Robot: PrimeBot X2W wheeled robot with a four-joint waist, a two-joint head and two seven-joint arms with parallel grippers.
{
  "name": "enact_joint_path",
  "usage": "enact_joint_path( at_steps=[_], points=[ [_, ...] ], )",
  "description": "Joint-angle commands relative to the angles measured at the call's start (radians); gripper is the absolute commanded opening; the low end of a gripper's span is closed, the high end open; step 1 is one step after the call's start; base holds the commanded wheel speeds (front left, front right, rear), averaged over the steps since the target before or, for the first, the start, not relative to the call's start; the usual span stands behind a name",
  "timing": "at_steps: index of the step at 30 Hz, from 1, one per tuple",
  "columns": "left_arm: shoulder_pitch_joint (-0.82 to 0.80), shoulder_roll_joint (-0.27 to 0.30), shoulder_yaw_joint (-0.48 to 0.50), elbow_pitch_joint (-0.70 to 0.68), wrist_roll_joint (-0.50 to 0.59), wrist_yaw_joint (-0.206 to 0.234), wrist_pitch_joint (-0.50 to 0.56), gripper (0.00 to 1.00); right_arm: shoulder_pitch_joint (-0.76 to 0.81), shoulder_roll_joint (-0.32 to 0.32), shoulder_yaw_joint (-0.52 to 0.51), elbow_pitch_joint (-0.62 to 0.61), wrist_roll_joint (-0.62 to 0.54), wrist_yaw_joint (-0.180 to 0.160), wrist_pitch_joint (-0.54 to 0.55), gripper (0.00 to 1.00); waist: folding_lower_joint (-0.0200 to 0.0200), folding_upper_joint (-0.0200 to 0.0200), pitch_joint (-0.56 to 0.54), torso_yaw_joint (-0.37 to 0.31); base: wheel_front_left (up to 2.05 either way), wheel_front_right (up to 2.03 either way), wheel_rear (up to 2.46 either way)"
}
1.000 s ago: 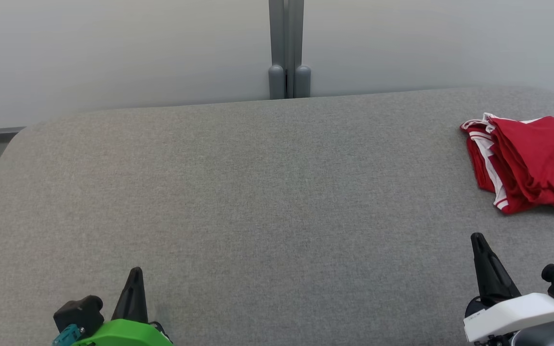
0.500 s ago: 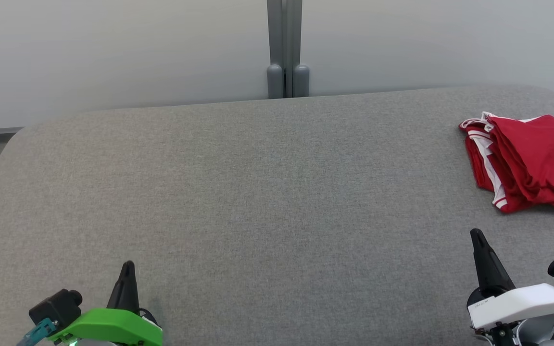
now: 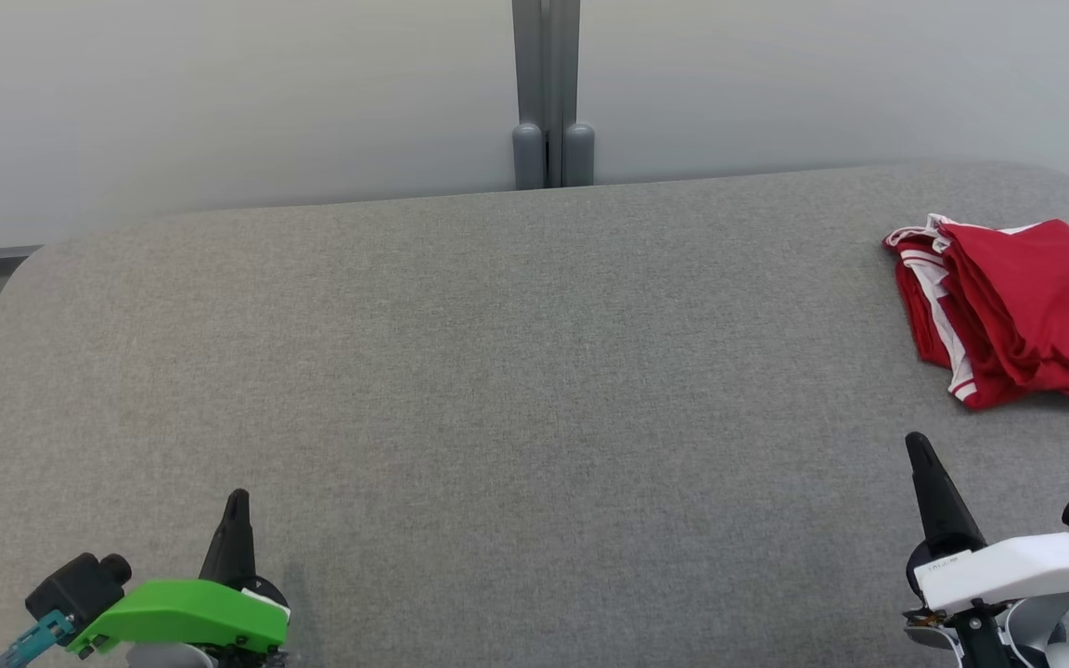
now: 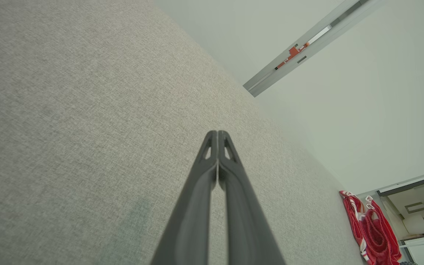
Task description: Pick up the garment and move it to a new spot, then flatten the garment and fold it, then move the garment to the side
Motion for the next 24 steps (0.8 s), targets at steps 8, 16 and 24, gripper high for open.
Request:
enact_joint_path(
  at_steps=[8,16,24],
  points=[
    [-0.040,-0.009,0.040,-0.009,-0.101,-0.028,0.028,0.00,-0.046,-0.002,-0.008,0.016,0.112,0.000,0.015,0.00,0.0000,0.0000,0.001,-0.002,0.00,0.00,0.00],
    [-0.048,-0.019,0.067,-0.007,-0.180,-0.048,0.050,0.00,-0.063,0.001,-0.012,0.036,0.197,0.000,0.027,0.00,0.0000,0.0000,0.002,-0.004,0.00,0.00,0.00],
    [-0.056,-0.029,0.092,-0.006,-0.252,-0.065,0.070,0.00,-0.078,0.004,-0.017,0.056,0.274,0.000,0.039,0.00,0.0000,0.0000,0.003,-0.006,0.00,0.00,0.00]
  ],
)
